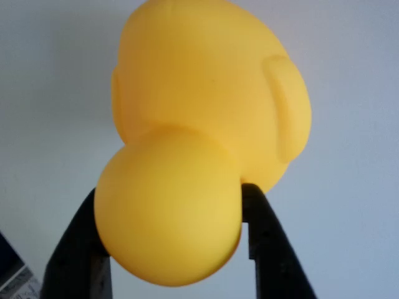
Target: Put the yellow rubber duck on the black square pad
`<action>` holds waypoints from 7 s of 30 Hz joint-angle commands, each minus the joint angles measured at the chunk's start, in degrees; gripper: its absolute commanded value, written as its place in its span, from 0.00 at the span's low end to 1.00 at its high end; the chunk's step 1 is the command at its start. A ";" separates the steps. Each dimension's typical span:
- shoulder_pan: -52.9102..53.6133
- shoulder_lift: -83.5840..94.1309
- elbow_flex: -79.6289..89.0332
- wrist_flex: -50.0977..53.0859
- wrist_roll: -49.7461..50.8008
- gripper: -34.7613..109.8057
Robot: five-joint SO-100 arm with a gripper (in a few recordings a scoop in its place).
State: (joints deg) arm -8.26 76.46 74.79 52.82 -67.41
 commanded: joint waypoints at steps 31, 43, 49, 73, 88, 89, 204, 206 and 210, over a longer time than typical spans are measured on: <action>26.19 23.55 -2.20 31.29 -1.32 0.36; 39.38 23.29 10.90 24.43 -11.87 0.36; 40.61 23.29 17.67 12.57 -12.04 0.36; 34.19 19.86 31.38 -9.84 -11.34 0.36; 34.37 19.86 33.57 -9.84 -11.95 0.36; 34.37 19.86 33.57 -9.84 -11.95 0.36; 10.46 116.02 95.80 -8.88 62.14 0.32; 10.46 116.02 95.80 -8.88 62.05 0.32; 10.46 116.02 95.89 -8.88 62.14 0.32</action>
State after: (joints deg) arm 2.72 191.25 170.07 43.33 -4.48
